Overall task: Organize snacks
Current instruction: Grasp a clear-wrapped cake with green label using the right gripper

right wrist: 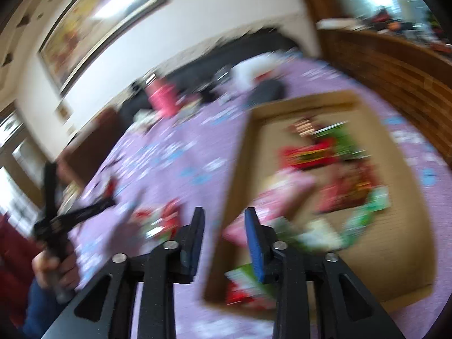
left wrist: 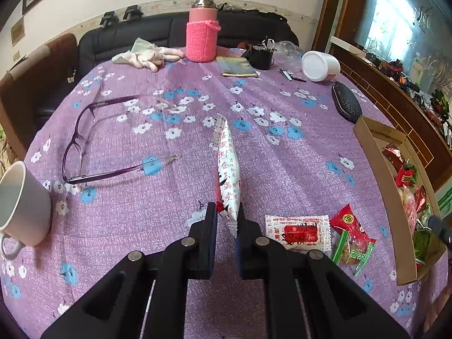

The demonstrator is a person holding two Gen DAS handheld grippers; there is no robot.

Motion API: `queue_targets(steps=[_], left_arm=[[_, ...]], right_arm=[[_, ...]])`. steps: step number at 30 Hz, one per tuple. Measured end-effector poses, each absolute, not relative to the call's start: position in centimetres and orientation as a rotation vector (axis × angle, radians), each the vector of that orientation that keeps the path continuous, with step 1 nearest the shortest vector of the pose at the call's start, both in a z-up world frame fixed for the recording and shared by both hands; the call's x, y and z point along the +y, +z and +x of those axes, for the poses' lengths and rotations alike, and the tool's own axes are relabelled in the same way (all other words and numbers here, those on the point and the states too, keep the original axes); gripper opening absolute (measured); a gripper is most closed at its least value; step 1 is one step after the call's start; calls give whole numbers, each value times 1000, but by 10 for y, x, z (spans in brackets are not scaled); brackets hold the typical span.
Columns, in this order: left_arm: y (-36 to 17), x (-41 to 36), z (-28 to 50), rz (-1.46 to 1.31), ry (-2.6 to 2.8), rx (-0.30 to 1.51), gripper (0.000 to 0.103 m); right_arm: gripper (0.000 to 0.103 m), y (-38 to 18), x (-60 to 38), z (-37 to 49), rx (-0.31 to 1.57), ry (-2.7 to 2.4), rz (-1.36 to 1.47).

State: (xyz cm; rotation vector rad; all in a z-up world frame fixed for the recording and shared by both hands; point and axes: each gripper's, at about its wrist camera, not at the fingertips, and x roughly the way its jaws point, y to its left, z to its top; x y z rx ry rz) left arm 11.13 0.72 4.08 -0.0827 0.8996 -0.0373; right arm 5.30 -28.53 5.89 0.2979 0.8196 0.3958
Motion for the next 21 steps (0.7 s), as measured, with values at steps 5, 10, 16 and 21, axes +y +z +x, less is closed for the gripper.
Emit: queue_targets(steps=[5, 10, 16, 21], left_arm=[[44, 7, 111, -65, -43, 883, 10], [47, 10, 108, -77, -48, 873, 11], [50, 8, 108, -70, -52, 867, 11], [52, 10, 107, -80, -53, 858, 11]], right_arm=[[50, 61, -228, 76, 941, 475, 249], [52, 42, -191, 106, 986, 479, 179], [52, 26, -171, 116, 1008, 543, 154], [52, 23, -154, 91, 1005, 584, -30]])
